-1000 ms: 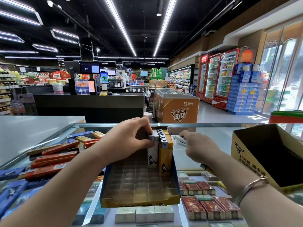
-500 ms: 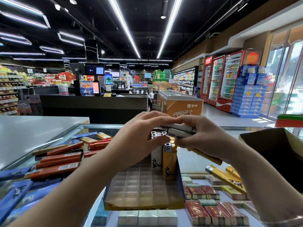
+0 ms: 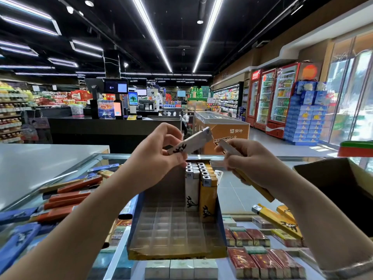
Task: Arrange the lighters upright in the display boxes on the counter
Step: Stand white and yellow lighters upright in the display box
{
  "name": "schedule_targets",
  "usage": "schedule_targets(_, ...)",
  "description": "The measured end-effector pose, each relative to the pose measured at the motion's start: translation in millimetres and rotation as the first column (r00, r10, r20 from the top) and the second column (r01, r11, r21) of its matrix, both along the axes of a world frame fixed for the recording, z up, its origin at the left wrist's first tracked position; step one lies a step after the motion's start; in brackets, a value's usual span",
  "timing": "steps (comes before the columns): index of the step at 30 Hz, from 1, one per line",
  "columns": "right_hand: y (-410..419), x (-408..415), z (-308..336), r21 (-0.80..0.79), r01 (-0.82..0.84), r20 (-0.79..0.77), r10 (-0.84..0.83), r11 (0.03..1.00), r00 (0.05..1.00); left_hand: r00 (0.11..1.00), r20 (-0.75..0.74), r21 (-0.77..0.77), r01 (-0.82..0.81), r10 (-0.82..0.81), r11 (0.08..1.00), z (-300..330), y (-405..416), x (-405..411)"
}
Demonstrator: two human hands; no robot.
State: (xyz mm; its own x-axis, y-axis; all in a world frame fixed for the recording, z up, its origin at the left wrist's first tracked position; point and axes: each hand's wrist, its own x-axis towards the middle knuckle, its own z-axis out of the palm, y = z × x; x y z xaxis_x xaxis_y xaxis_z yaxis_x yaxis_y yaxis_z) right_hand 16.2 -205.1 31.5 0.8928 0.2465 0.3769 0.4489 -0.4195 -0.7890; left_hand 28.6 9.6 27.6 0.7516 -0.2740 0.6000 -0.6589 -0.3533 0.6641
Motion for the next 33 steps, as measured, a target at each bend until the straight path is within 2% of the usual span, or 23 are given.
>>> schedule_targets(3,4,3,-4,0.126,0.048,-0.115,-0.034,0.991,0.993,0.992,-0.088,0.0,0.094,-0.094,0.996,0,-4,-1)
schedule_targets(5,7,4,-8,0.127,0.047,-0.15,-0.028,0.991,0.988,0.987,-0.101,-0.069,0.117,-0.124,0.991,1,-4,-1)
schedule_targets(8,10,5,-10,0.103,0.055,-0.17,-0.036,0.993,0.985,0.995,-0.083,-0.117,0.053,-0.063,0.992,6,-1,-1)
schedule_targets(12,10,6,-10,0.103,0.056,-0.181,-0.037,0.993,0.983,0.98,-0.184,-0.029,0.076,-0.08,0.997,11,5,-4)
schedule_targets(15,10,7,-12,0.098,0.049,-0.192,-0.029,0.994,0.981,0.93,-0.322,0.041,0.203,-0.179,0.978,12,11,-5)
schedule_targets(17,10,7,-13,0.097,0.045,-0.196,-0.026,0.994,0.98,0.91,-0.377,0.117,0.233,-0.174,0.965,9,12,-4)
schedule_targets(20,12,7,-13,0.085,0.047,-0.204,-0.029,0.995,0.979,0.94,-0.335,0.266,0.16,-0.064,0.951,3,8,-4)
schedule_targets(24,13,7,-13,0.067,0.041,-0.2,-0.027,0.997,0.979,0.969,-0.247,0.371,0.079,0.016,0.925,-4,4,-1)
schedule_targets(33,13,8,-14,0.035,0.021,-0.19,-0.014,0.999,0.982,0.968,-0.252,0.402,0.093,0.012,0.911,-3,5,-2)
